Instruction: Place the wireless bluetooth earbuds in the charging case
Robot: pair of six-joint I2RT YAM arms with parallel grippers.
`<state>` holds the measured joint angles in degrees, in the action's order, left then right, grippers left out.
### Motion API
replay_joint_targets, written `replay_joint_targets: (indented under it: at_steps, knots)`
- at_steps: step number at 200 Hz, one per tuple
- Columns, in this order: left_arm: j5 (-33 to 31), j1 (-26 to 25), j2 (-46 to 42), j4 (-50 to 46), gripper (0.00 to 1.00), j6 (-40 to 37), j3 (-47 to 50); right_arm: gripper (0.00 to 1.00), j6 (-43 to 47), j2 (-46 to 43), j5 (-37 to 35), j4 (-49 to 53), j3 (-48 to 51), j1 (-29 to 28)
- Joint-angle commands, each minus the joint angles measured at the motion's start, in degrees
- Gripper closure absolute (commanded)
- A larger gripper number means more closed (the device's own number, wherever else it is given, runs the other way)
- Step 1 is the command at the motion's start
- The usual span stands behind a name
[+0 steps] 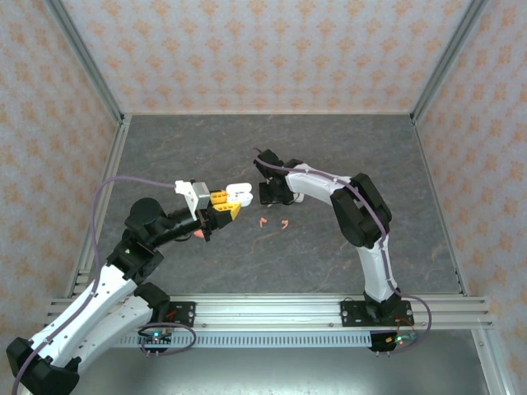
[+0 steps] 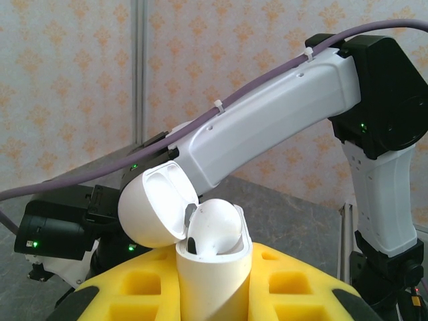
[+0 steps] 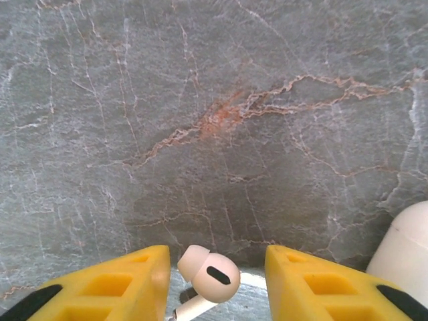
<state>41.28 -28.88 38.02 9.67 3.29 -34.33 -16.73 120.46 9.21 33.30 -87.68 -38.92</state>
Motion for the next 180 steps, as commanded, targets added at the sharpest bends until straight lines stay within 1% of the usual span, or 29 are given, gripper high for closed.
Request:
replay_joint_targets:
  at_steps: [1, 21, 51, 158, 180]
  knots:
    - [-1.02, -0.63, -0.58, 0.50, 1.00, -0.85, -0.21, 0.61, -1.10, 0.97, 0.73, -0.30, -1.22, -0.22]
    - [-1.02, -0.56, -0.53, 0.37, 1.00, -0.85, -0.13, 0.64, -0.65, 1.25, 1.62, -0.89, -1.31, -0.61]
    - [-0.98, -0.57, -0.51, 0.48, 1.00, -0.83, -0.13, 0.64, 0.10, 1.79, 1.88, -1.04, -2.37, -1.57]
    - [-1.06, -0.56, -0.49, 0.43, 1.00, -0.83, 0.09, 0.63, 4.02, 4.18, 1.20, 0.19, -6.42, -2.74]
    - [-1.20, -0.56, -0.49, 0.41, 1.00, -0.83, 0.05, 0.61, 4.61, 4.60, 0.92, 1.05, -7.48, -2.79]
